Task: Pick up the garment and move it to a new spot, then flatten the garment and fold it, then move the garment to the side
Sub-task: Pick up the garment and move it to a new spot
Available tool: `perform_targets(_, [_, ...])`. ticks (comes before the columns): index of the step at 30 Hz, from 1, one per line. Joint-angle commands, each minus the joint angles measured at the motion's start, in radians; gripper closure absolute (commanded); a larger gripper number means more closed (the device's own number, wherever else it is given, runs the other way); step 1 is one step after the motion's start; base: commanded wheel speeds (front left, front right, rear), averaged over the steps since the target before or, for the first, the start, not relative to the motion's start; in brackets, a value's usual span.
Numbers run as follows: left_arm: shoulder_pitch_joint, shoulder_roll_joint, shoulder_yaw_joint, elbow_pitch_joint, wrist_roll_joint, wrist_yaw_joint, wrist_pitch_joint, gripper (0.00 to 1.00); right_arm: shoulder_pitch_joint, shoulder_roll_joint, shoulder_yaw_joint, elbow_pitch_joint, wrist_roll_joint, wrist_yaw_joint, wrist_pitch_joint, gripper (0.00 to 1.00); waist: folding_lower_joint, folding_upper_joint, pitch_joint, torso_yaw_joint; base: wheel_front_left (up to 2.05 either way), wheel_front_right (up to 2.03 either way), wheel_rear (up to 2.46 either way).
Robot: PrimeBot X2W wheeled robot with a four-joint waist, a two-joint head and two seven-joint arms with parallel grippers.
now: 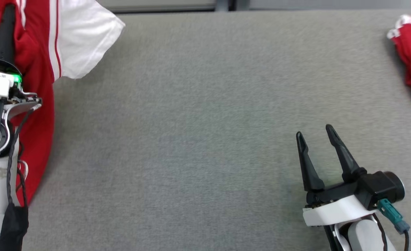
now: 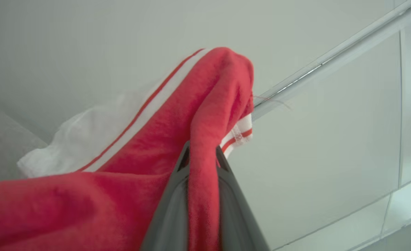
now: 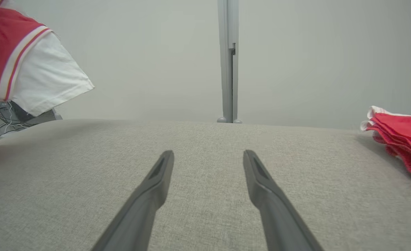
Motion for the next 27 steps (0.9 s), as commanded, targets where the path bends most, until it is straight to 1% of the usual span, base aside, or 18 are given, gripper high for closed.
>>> perform_targets(1, [0.033, 0.010, -0.005, -0.050, -0.009, -0.002, 0.004, 1.00, 0.018, 0.004, 0.003, 0.003, 0.010, -0.002, 0.000, 0.00, 0.0000, 0.0000, -0.096, -0.091, 0.00, 0.00, 0.00])
perform_targets(4, [0.072, 0.007, -0.019, -0.134, -0.023, -0.002, 0.017, 1.00, 0.037, 0.009, 0.006, 0.005, 0.023, -0.002, 0.000, 0.00, 0.0000, 0.0000, -0.140, -0.148, 0.00, 0.00, 0.00])
perform_targets(7, [0.077, -0.003, -0.039, -0.201, -0.017, 0.001, 0.030, 1.00, 0.049, 0.011, 0.006, 0.005, 0.034, -0.002, 0.000, 0.00, 0.0000, 0.0000, -0.170, -0.206, 0.00, 0.00, 0.00])
perform_targets(11, [0.041, -0.025, -0.085, -0.292, -0.009, 0.032, 0.060, 1.00, 0.054, 0.012, 0.010, -0.009, 0.071, -0.002, 0.000, 0.00, 0.0000, 0.0000, -0.195, -0.283, 0.00, 0.00, 0.00])
perform_targets(16, [-0.011, -0.076, -0.171, -0.373, -0.015, 0.062, 0.118, 1.00, 0.067, 0.012, 0.017, -0.010, 0.101, -0.002, 0.000, 0.00, 0.0000, 0.0000, -0.219, -0.362, 0.00, 0.00, 0.00])
perform_targets(18, [-0.028, -0.099, -0.214, -0.389, -0.018, 0.060, 0.145, 1.00, 0.066, 0.012, 0.020, -0.013, 0.111, -0.002, 0.000, 0.00, 0.0000, 0.0000, -0.222, -0.387, 0.00, 0.00, 0.00])
perform_targets(20, [-0.029, -0.108, -0.256, -0.393, -0.005, 0.053, 0.167, 1.00, 0.066, 0.012, 0.021, -0.016, 0.119, -0.002, 0.000, 0.00, 0.0000, 0.0000, -0.221, -0.406, 0.00, 0.00, 0.00])
perform_targets(23, [0.009, -0.097, -0.323, -0.380, 0.051, 0.032, 0.177, 1.00, 0.062, 0.012, 0.021, -0.022, 0.126, -0.002, 0.000, 0.00, 0.0000, 0.0000, -0.208, -0.423, 0.00, 0.00, 0.00])
perform_targets(27, [0.107, -0.049, -0.407, -0.338, 0.166, 0.007, 0.137, 1.00, 0.059, 0.013, 0.003, -0.033, 0.130, -0.002, 0.000, 0.00, 0.0000, 0.0000, -0.174, -0.416, 0.00, 0.00, 0.00])
